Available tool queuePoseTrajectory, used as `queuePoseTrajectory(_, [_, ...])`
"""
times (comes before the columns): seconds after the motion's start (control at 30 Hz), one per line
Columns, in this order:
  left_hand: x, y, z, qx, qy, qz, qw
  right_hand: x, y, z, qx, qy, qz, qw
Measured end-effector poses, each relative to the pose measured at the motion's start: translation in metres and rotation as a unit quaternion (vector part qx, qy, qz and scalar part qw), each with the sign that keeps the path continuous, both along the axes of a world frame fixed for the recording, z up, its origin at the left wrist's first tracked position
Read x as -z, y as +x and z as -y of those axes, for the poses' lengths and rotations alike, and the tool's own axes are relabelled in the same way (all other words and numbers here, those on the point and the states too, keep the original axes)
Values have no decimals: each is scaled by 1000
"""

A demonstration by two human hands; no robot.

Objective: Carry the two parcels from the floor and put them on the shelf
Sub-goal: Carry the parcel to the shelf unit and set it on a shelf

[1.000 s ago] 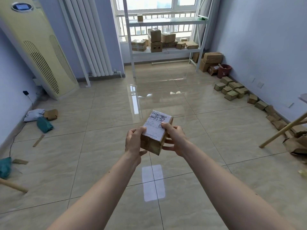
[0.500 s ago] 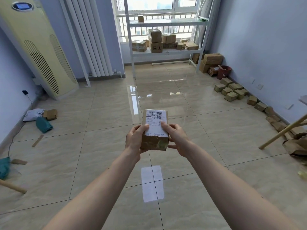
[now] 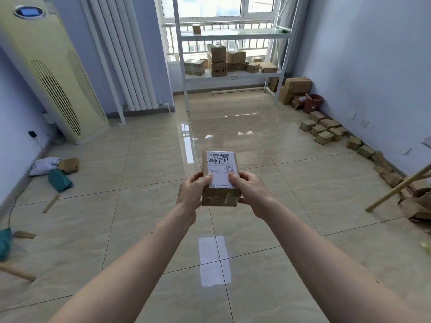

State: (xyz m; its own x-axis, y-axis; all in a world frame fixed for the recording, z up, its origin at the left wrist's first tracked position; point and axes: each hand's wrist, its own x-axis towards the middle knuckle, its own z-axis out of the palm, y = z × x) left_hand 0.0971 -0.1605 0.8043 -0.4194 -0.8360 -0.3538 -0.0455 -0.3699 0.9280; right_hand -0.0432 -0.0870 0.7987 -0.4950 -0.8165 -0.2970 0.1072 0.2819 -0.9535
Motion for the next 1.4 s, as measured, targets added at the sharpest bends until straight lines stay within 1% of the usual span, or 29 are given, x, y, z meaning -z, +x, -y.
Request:
queuePoseTrajectory(0.13, [1, -5, 15, 18, -12, 1, 1000, 1, -6, 15, -5, -5, 3, 1000])
queuePoseTrajectory(0.27, [-1, -21, 33, 26, -21, -9, 999, 4, -19, 38, 10, -5, -13, 1000])
queuePoseTrajectory(0.4, [-2, -45, 58, 18, -24, -11, 999, 6, -46, 68, 26, 0, -16, 1000])
queuePoseTrajectory(0.63, [-10, -99, 110, -25, -29, -9, 999, -3, -102, 121, -2, -8, -14, 1000])
queuePoseTrajectory(0.8, [-20, -134, 153, -36, -28, -15, 999, -15, -138, 168, -14, -24, -7, 1000])
queuePoseTrajectory(1.03, [-27, -170, 239, -36, -37, -23, 998, -19, -173, 257, -16, -33, -7, 999])
queuePoseTrajectory(1.4, [-46, -223, 412, 11, -71, -30, 997, -36, -225, 421, 23, -71, -4, 997])
